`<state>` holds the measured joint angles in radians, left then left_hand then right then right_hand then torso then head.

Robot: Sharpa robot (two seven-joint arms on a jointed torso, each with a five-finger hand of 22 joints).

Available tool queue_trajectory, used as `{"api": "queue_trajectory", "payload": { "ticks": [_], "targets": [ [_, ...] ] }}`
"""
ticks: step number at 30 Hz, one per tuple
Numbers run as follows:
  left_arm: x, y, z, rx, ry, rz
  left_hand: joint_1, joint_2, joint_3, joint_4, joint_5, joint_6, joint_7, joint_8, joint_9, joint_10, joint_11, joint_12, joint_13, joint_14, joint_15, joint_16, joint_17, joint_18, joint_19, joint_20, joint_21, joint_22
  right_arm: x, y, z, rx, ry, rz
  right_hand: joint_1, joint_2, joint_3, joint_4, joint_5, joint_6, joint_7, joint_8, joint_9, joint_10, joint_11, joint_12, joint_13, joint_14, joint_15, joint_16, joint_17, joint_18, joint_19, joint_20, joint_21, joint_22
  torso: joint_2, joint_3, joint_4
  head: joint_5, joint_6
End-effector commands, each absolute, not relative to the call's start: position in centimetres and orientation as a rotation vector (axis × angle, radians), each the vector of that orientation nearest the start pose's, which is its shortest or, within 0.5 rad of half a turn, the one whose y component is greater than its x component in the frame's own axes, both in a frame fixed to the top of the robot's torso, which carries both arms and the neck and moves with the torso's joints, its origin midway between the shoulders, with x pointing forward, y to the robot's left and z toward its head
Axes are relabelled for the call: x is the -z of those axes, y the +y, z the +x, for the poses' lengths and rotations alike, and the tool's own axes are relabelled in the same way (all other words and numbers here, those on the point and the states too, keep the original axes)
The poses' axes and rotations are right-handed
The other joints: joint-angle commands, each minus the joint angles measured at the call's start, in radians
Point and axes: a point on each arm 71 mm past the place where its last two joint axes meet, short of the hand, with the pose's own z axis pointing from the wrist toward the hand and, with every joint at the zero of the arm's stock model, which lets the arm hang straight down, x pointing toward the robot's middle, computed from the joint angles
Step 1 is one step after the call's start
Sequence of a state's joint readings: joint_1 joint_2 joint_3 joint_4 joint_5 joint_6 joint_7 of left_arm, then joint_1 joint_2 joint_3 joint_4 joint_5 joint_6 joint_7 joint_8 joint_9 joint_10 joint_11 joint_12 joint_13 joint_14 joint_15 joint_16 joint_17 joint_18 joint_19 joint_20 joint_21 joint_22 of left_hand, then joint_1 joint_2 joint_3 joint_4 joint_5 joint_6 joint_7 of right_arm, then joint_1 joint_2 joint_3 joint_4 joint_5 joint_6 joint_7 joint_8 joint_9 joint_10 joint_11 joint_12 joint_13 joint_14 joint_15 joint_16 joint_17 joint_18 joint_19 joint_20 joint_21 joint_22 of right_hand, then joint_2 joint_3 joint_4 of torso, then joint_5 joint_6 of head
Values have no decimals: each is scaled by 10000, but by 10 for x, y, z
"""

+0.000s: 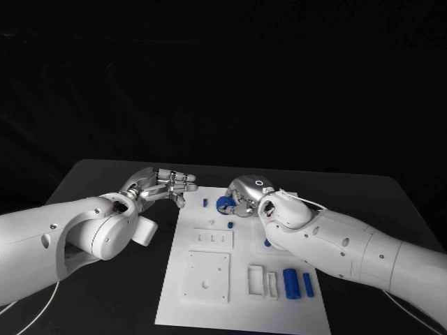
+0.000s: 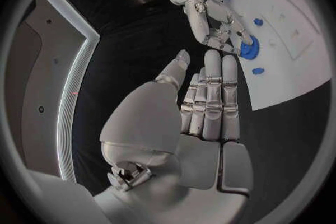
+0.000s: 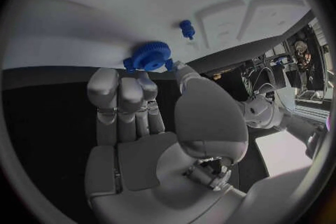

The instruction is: Assemble the parts on the task board

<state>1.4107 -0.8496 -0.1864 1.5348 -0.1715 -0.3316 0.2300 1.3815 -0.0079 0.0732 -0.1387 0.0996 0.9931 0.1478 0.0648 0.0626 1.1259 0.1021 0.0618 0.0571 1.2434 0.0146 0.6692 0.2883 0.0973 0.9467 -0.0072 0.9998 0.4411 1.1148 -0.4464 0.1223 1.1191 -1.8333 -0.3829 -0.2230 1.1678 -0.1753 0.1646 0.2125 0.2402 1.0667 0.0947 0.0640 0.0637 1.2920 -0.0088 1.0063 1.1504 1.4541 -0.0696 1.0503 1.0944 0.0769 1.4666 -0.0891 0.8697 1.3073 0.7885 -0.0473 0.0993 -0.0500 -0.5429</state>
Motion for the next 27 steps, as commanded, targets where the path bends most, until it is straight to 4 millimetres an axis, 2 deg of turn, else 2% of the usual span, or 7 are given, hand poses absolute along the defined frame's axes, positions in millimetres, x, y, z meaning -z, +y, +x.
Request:
{"api": "queue_trajectory", "payload": {
  "ticks": [1, 13, 17, 19, 22, 24, 27],
  "targets": [
    [134, 209, 503, 13746, 15841, -8517, 48, -16, 27, -54, 41, -70, 18, -5, 4, -65, 34, -30, 13, -68, -20, -26, -14, 189, -73, 23, 12, -5, 184, -116, 545, -4769, 13967, -2054, 14, -95, -57, 91, 65, -135, 3, -10, -6, -5, 24, 5, 12, -5, -49, -1, 19, 45, 359, -43, 24, 1110, -5, 6, -19, 7, 23],
    [134, 214, 502, 13646, 15768, -8587, 48, -16, 27, -54, 41, -70, 18, -5, 4, -65, 34, -30, 13, -68, -20, -26, -14, 189, -73, 23, 12, -5, 173, -137, 540, -4965, 14116, -1719, 157, -72, 147, -261, 321, -104, 5, -16, -9, 0, 19, 35, 41, -8, -48, 31, 48, 49, 348, -36, 91, 1121, 5, 55, -138, 44, 80],
    [134, 213, 502, 13661, 15780, -8578, 48, -16, 27, -54, 41, -70, 18, -5, 4, -65, 34, -30, 13, -68, -20, -26, -14, 189, -73, 23, 12, -5, 176, -135, 541, -5026, 14370, -1784, 238, -3, 279, -423, 1012, -88, 9, -16, -10, -1, 11, 50, 61, -6, -54, 47, 65, 41, 348, -42, 122, 1127, 9, 61, -97, 11, 74],
    [134, 213, 502, 13670, 15790, -8572, 48, -16, 27, -54, 41, -70, 18, -5, 4, -65, 34, -30, 13, -68, -20, -26, -14, 189, -73, 23, 12, -5, 177, -133, 541, -5051, 14487, -1826, 351, 54, 692, -675, 1734, -100, 30, -17, -13, -23, -1, 49, 77, -6, -72, 54, 75, 30, 345, -59, 132, 1128, 13, 59, -81, -5, 64],
    [134, 212, 503, 13675, 15799, -8567, 48, -16, 27, -54, 41, -70, 18, -5, 4, -65, 34, -30, 13, -68, -20, -26, -14, 189, -73, 23, 12, -5, 180, -130, 542, -5046, 14690, -1860, 16, -132, 2056, -1378, 2039, -229, 55, -4, -8, -36, -24, 66, 121, -5, -83, 65, 98, 20, 333, -79, 162, 1130, 11, 40, -67, -9, 47],
    [134, 212, 503, 13677, 15803, -8565, 48, -16, 27, -54, 41, -70, 18, -5, 4, -65, 34, -30, 13, -68, -20, -26, -14, 189, -73, 23, 12, -5, 182, -129, 543, -5017, 14806, -1873, -212, -70, 2134, -1727, 2004, -369, 57, -16, -14, -20, -36, 79, 143, -3, -89, 73, 111, 20, 333, -77, 186, 1133, 13, 28, -63, -17, 38],
    [134, 211, 503, 13684, 15812, -8558, 48, -16, 27, -54, 41, -70, 18, -5, 4, -65, 34, -30, 13, -68, -20, -26, -14, 189, -73, 23, 12, -5, 186, -126, 545, -4994, 14970, -1909, -156, 94, 1379, -1732, 1286, -841, 79, -32, -26, 17, -1, 126, 183, 5, -64, 129, 158, 31, 340, -53, 241, 1143, 19, 20, -57, -31, 11]
  ]
}}
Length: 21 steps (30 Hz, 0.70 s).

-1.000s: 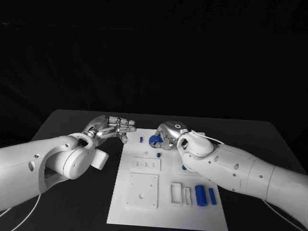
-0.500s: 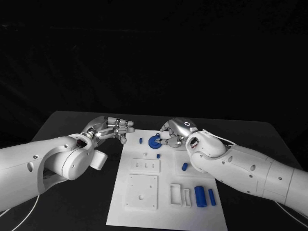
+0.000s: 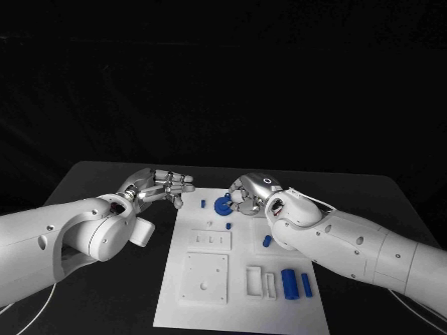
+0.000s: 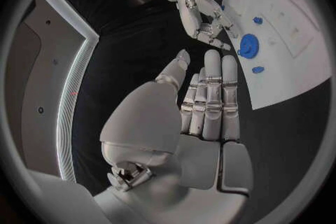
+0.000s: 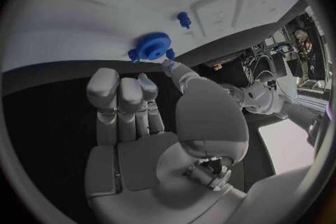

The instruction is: Assemble the parts on the task board

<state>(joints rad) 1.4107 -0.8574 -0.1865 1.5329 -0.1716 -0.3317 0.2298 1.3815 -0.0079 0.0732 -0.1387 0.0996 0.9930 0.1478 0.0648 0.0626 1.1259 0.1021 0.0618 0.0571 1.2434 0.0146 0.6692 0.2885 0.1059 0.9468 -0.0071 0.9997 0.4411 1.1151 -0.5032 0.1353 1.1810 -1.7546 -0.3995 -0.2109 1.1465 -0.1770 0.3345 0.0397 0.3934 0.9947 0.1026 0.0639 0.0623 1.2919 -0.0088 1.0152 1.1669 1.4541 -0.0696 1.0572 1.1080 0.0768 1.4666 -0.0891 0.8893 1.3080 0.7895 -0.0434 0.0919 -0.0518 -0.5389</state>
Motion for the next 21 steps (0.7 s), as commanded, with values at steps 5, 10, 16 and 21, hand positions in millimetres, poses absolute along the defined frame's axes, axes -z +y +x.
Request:
{"api": "queue_trajectory", "payload": {
  "ticks": [5, 10, 16, 21],
  "targets": [
    [135, 210, 504, 13697, 15824, -8544, 56, -12, 31, -65, 62, -75, 21, -4, 4, -73, 36, -31, 13, -69, -19, -32, -20, 105, -91, 23, 74, -92, 192, -120, 544, -5081, 15248, -2034, 142, 165, -502, 92, -213, -61, -13, -27, -10, 31, -11, 69, 54, 3, -66, 75, 33, 35, 336, -48, 78, 1140, 0, -28, 13, 21, -84],
    [135, 210, 504, 13696, 15826, -8539, 56, -12, 31, -65, 62, -75, 21, -4, 4, -73, 36, -31, 13, -69, -19, -32, -20, 105, -91, 23, 74, -92, 197, -116, 542, -5119, 15544, -2134, 106, 186, -512, 135, -142, 66, -38, -25, -7, 29, -33, 71, 60, 2, -80, 75, 33, 26, 333, -59, 79, 1139, -7, -41, 9, 29, -115],
    [135, 210, 504, 13692, 15827, -8541, 56, -12, 31, -65, 62, -75, 21, -4, 4, -73, 36, -31, 13, -69, -19, -32, -20, 105, -91, 23, 74, -92, 202, -117, 542, -4911, 15913, -2166, 62, 190, -577, 197, 82, 1, -26, -29, -10, 16, -23, 65, 64, 1, -77, 72, 30, 5, 330, -68, 95, 1141, -5, -32, -26, 39, -117],
    [135, 210, 504, 13689, 15827, -8544, 56, -12, 31, -65, 62, -75, 21, -4, 4, -73, 36, -31, 13, -69, -19, -32, -20, 105, -91, 23, 74, -92, 204, -118, 543, -4778, 15969, -2134, 69, 168, -641, 198, 207, -148, 32, -33, -15, -5, 30, 36, 45, 2, -47, 69, 27, 15, 325, -53, 75, 1135, -12, -25, -22, 39, -114]
  ]
}}
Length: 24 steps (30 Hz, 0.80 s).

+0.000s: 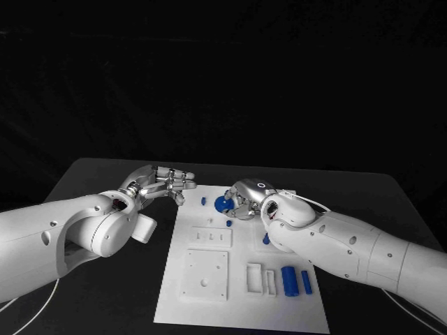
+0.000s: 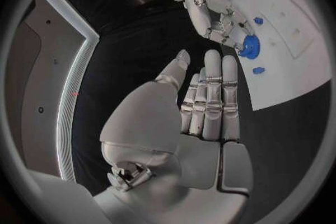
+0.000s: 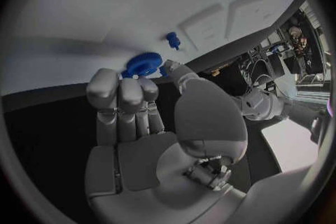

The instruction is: Assemble the parts on the task board

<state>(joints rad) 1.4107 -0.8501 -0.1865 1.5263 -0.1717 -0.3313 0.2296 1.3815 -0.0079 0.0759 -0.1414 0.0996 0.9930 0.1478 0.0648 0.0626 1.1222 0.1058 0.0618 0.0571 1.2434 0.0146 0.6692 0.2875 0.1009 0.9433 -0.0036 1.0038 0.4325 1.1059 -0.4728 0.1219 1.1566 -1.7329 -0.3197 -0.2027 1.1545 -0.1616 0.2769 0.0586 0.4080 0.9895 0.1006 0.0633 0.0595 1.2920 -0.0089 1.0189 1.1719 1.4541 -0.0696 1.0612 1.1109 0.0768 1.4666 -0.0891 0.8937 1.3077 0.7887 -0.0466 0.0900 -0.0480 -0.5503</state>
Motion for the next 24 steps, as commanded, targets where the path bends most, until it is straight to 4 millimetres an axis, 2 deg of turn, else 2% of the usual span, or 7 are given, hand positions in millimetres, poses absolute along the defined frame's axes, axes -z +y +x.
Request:
{"api": "queue_trajectory", "payload": {
  "ticks": [1, 4, 8, 14, 17, 22, 24],
  "targets": [
    [135, 210, 504, 13688, 15827, -8545, 56, -12, 4, -38, 62, -75, 21, -4, 4, -36, -1, -31, 12, -69, -19, -32, -10, 155, -57, -12, 32, -5, 203, -119, 542, -4762, 15931, -2114, -10, 7, -75, 8, 97, -105, 76, -28, 13, -3, 54, 4, -3, -1, -35, 26, -3, 19, 326, -47, 33, 1138, -4, 11, 3, -5, 3],
    [135, 211, 504, 13677, 15819, -8552, 56, -12, 4, -38, 62, -75, 21, -4, 4, -36, -1, -31, 12, -69, -19, -32, -10, 155, -57, -12, 32, -5, 201, -121, 542, -4746, 15723, -2025, -6, -9, -101, 14, 257, -135, 88, -29, 12, -2, 65, 3, -12, 2, -21, 38, 2, 44, 331, -20, 37, 1139, -5, 20, 17, 1, -1],
    [135, 212, 504, 13650, 15798, -8567, 56, -6, 26, -53, 70, -77, 22, -5, 4, -41, 0, -30, 13, -72, -21, -33, -10, 157, -68, -12, 64, -42, 197, -125, 540, -4837, 15276, -1852, 5, -37, -108, 14, 334, -101, 89, -28, 13, 9, 66, 7, -20, 3, -18, 45, 3, 61, 337, -11, 42, 1139, -5, 28, -1, 19, 3],
    [135, 214, 505, 13615, 15768, -8584, 56, -6, 26, -53, 70, -77, 22, -5, 4, -41, 0, -30, 13, -72, -21, -33, -10, 157, -68, -12, 64, -42, 186, -136, 533, -5205, 14478, -1509, 115, -97, -85, -71, 293, -39, 85, -25, 16, 31, 60, 12, -32, 2, -24, 42, -10, 60, 358, -11, 134, 1159, -8, 36, -22, 31, 18],
    [135, 215, 505, 13583, 15742, -8601, 56, -6, 26, -53, 70, -77, 22, -5, 4, -41, 0, -30, 13, -72, -21, -33, -10, 157, -68, -12, 64, -42, 178, -147, 530, -5279, 14267, -1245, 187, -132, -82, -141, 236, 9, 82, -22, 18, 52, 55, 23, -32, 3, -26, 25, -33, 52, 371, -12, 199, 1174, -9, 26, -18, -21, 60],
    [135, 216, 505, 13560, 15728, -8613, 45, -15, 36, -66, 79, -71, 23, -4, 4, -35, 5, -30, 13, -152, -1, -108, -44, 136, -159, 6, 44, -88, 166, -170, 527, -5294, 14161, -765, 471, -173, -147, -377, -280, 93, 79, -20, 20, 60, 57, 4, -53, 3, -25, 18, -60, 45, 356, -13, 203, 1172, -12, 40, -51, -64, 81],
    [135, 215, 505, 13565, 15748, -8607, 48, -17, 39, -71, 73, -72, 23, -4, 4, -34, 5, -30, 13, -168, 6, -156, -70, 131, -183, 12, 27, -104, 159, -183, 526, -5277, 14163, -625, 648, -185, -168, -508, -441, 191, 76, -16, 24, 78, 55, 30, -37, 4, -26, 27, -58, 41, 355, -15, 227, 1177, -5, 35, -31, -145, 90]
  ]
}}
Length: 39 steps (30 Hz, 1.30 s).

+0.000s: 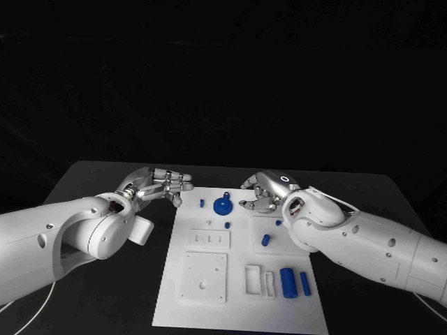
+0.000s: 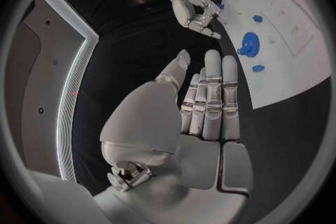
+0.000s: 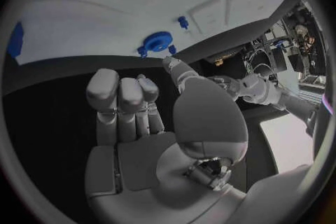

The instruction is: Assemble the parts on the task board

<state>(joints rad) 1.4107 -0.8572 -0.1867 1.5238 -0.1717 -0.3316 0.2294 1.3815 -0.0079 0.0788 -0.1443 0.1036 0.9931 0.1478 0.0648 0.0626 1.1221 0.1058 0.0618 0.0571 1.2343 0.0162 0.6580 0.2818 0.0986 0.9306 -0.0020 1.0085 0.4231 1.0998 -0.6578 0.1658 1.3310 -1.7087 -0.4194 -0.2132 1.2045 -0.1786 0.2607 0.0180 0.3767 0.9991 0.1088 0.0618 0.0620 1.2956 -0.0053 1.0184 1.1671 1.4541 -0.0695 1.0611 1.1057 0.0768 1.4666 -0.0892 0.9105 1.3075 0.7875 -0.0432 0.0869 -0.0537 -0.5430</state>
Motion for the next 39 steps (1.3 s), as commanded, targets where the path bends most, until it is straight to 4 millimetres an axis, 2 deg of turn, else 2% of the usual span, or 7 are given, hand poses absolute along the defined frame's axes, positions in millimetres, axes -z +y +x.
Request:
{"api": "queue_trajectory", "payload": {
  "ticks": [1, 7, 13, 14, 18, 32, 39],
  "targets": [
    [135, 215, 505, 13566, 15755, -8604, 35, -7, 15, -35, 36, -74, 24, -5, 4, 40, 1, -32, 12, -64, -5, -69, -29, 154, -59, 0, -26, -24, 157, -189, 525, -5289, 14199, -596, 257, -28, -16, -205, -323, 177, -10, 3, 2, 43, 17, 40, 15, 2, -26, 32, -6, 37, 352, -14, 61, 1179, 6, 6, -8, -97, 16],
    [135, 216, 505, 13557, 15743, -8597, 26, 6, 33, -33, 37, -75, 22, -4, 4, 192, -21, -34, 11, -62, -3, -84, -36, 156, -56, 2, -21, -31, 150, -223, 523, -5587, 14639, -313, 707, 99, -156, -552, -792, 361, 3, -2, 0, 28, 51, 67, 35, -10, 22, -19, -75, 2, 307, 24, 59, 1176, -8, 23, -93, -145, 26],
    [135, 220, 507, 13510, 15701, -8606, 26, 6, 33, -33, 37, -75, 22, -4, 4, 192, -21, -34, 11, -62, -3, -84, -36, 156, -56, 2, -21, -31, 152, -260, 526, -5785, 14998, 81, 942, 255, -766, -824, -730, 387, 8, 1, 2, -23, 70, 18, -16, -22, 40, -84, -123, -23, 243, 39, -56, 1149, 13, 118, -198, -132, 24],
    [135, 220, 507, 13501, 15696, -8609, 15, -7, 69, -48, 32, -70, 17, -4, 4, 202, -25, -30, 12, -55, -7, -101, -41, 154, -64, 0, -12, -46, 153, -265, 527, -5783, 15046, 150, 963, 289, -890, -858, -693, 397, 1, 2, 2, -27, 70, 19, -20, -23, 20, -105, -130, -32, 235, 18, -83, 1145, 8, 103, -178, -166, 13],
    [136, 222, 508, 13469, 15674, -8619, -11, -4, 101, -48, 31, -72, 9, -4, 4, 382, -70, -40, 10, -59, -20, -108, -39, 145, -77, -9, -6, -58, 158, -280, 530, -5746, 15212, 362, 997, 328, -1093, -915, -565, 390, 4, 0, 1, -55, 70, -13, -46, -31, 27, -124, -124, -37, 224, 18, -155, 1133, 17, 144, -201, -191, 7],
    [137, 228, 512, 13366, 15600, -8654, -45, -50, 203, -80, 29, -79, 7, -4, 4, 371, -63, -31, 14, -77, -20, -139, -40, 118, -110, -20, 15, -82, 181, -307, 535, -6131, 15939, 495, 1246, 537, -1710, -1253, 61, 207, 0, 2, 1, -211, 55, -148, -143, -86, -4, -279, -174, -71, 163, -18, -318, 1114, 21, 107, -159, -307, -69],
    [139, 228, 513, 13354, 15589, -8658, -21, -77, 195, -103, 30, -83, 10, -5, 4, 193, -29, -33, 13, -70, -12, -158, -52, 129, -117, -9, 27, -92, 192, -311, 538, -6191, 16125, 631, 1261, 626, -1895, -1385, 92, 68, -4, -5, -4, -234, 45, -165, -164, -94, -6, -304, -160, -67, 159, -15, -333, 1113, 20, 95, -127, -306, -118]
  ]
}}
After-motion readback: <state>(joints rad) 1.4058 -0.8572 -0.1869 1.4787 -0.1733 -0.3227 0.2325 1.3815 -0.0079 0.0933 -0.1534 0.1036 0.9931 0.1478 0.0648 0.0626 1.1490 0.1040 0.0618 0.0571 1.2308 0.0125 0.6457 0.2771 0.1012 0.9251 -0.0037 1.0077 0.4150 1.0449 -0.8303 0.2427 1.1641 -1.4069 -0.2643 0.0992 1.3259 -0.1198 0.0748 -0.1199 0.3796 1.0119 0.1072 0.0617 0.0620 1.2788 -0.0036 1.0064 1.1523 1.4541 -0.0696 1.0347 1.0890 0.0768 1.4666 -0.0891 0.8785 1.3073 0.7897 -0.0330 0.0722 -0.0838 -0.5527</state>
